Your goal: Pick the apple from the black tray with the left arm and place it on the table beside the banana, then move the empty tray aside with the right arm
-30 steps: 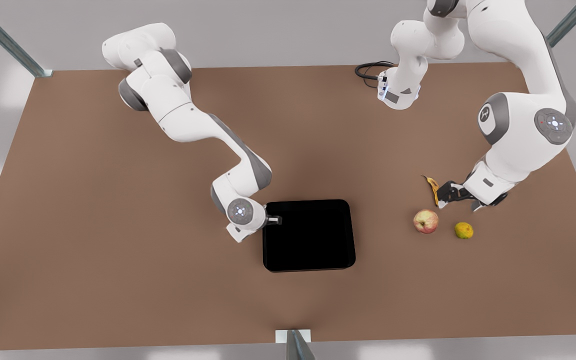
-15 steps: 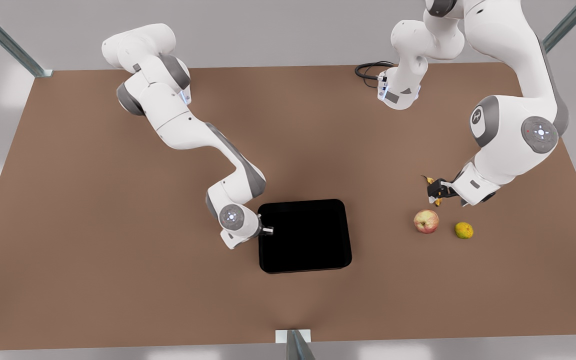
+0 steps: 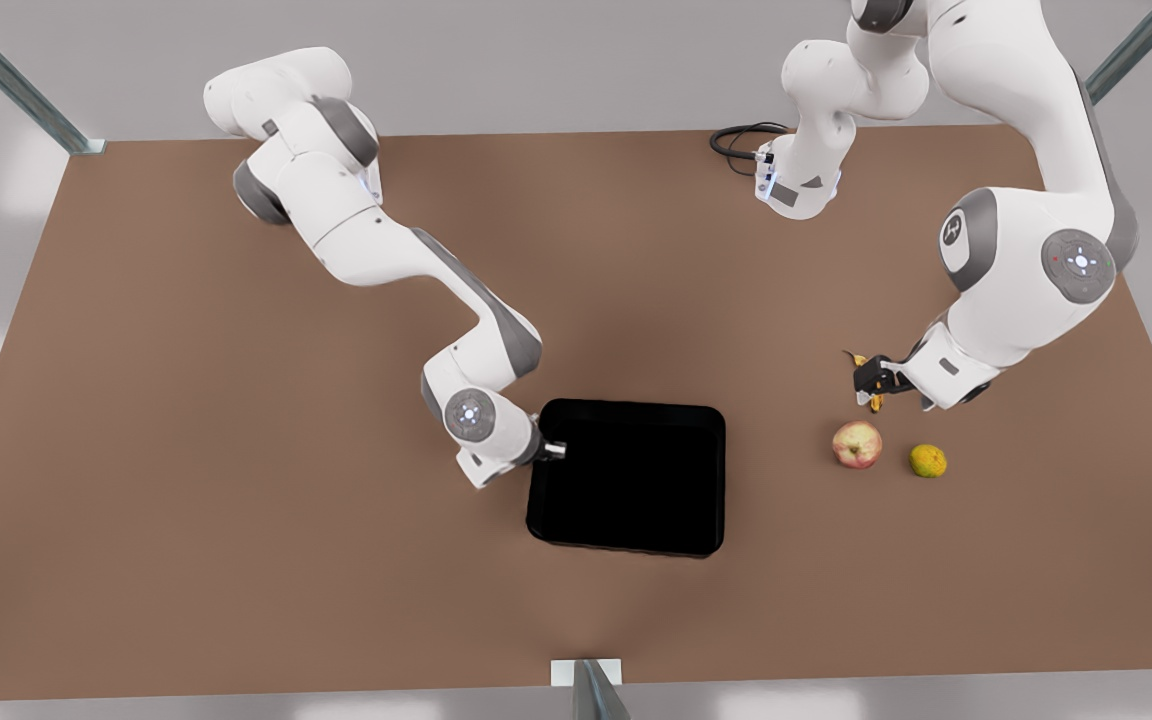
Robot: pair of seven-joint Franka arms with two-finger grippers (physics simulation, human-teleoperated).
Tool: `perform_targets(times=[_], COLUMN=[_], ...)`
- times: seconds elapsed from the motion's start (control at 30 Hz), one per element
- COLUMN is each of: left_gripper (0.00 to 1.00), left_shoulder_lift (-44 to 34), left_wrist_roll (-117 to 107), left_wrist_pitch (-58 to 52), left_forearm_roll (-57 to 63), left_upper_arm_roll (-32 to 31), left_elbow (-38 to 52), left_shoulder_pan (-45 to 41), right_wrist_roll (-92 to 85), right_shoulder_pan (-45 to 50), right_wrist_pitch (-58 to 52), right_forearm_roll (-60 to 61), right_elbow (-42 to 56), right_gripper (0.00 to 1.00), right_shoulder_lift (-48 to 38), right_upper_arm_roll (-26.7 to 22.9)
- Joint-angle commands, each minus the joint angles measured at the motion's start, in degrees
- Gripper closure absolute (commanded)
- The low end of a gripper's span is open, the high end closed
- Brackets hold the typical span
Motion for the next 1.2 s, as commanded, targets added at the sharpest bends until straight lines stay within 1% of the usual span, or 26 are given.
perform_targets(times=[0.0,0.1,0.2,0.3,0.33,0.43,0.53,0.57,0.6,0.7,0.73,0.77,0.8,0.97,1.03,1.17], left_gripper=[0.00,0.00,0.00,0.00,0.00,0.00,0.00,0.00,0.00,0.00,0.00,0.00,0.00,0.00,0.00,0.00], left_shoulder_lift=[-0.1,-0.3,-0.3,-0.3,-0.3,-0.2,-0.3,-0.3,-0.3,-0.3,-0.3,-0.3,-0.3,-0.2,-0.1,-0.1], left_wrist_roll=[-0.7,-0.7,-0.8,-1.6,-1.6,-1.6,-1.6,-1.6,-1.6,-1.6,-1.6,-1.6,-1.6,-1.6,-1.5,-1.3], left_wrist_pitch=[-0.1,-0.1,-1.3,-1.6,-1.6,-1.6,-1.6,-1.6,-1.6,-1.6,-1.6,-1.6,-1.6,-1.6,-1.6,-1.6], left_forearm_roll=[0.1,0.1,0.1,0.1,0.1,0.2,0.2,0.2,0.2,0.2,0.2,0.2,0.2,0.2,0.1,0.2], left_upper_arm_roll=[0.0,0.1,0.0,0.0,0.0,0.1,0.2,0.1,0.1,0.2,0.2,0.2,0.2,0.2,0.1,0.1], left_elbow=[0.0,0.0,0.1,0.1,0.0,0.1,0.0,0.0,0.0,0.0,0.0,0.0,0.0,0.0,0.1,0.0], left_shoulder_pan=[-0.4,-0.4,-0.9,-2.1,-2.0,-2.0,-2.0,-2.0,-2.0,-2.0,-2.0,-2.0,-2.0,-2.0,-2.0,-2.0], right_wrist_roll=[1.7,1.2,-2.7,-9.1,-12.9,-22.8,-33.8,-38.1,-41.2,-51.8,-55.9,-61.8,-64.7,-77.2,-79.8,-79.8], right_shoulder_pan=[0.0,-1.8,-3.6,-7.1,-8.7,-12.3,-18.4,-19.8,-20.9,-25.3,-26.0,-26.0,-26.0,-26.0,-26.1,-26.1], right_wrist_pitch=[-3.4,-8.5,-16.4,-27.4,-31.9,-39.3,-45.8,-46.1,-48.8,-49.9,-50.3,-50.4,-50.3,-47.3,-44.7,-39.9], right_forearm_roll=[-0.8,-0.9,-0.9,-0.8,-0.1,0.7,0.1,0.0,-0.8,-5.5,-6.1,-6.0,-6.0,-5.7,-5.5,-5.5], right_elbow=[0.0,0.0,0.0,0.0,0.0,0.0,0.0,0.0,0.0,0.0,0.1,0.0,0.0,0.1,0.0,-0.1], right_gripper=[0.97,0.98,0.98,0.98,0.98,0.98,0.98,0.98,0.98,0.98,0.98,0.98,0.98,0.98,0.98,0.98], right_shoulder_lift=[-1.2,-3.7,-6.6,-10.2,-11.6,-14.1,-15.2,-15.8,-15.8,-16.6,-16.6,-16.6,-16.6,-15.9,-14.3,-11.0], right_upper_arm_roll=[0.4,2.2,2.5,2.4,2.4,1.4,1.0,0.0,-1.0,-1.4,-3.1,-6.6,-8.7,-17.0,-19.0,-20.0])
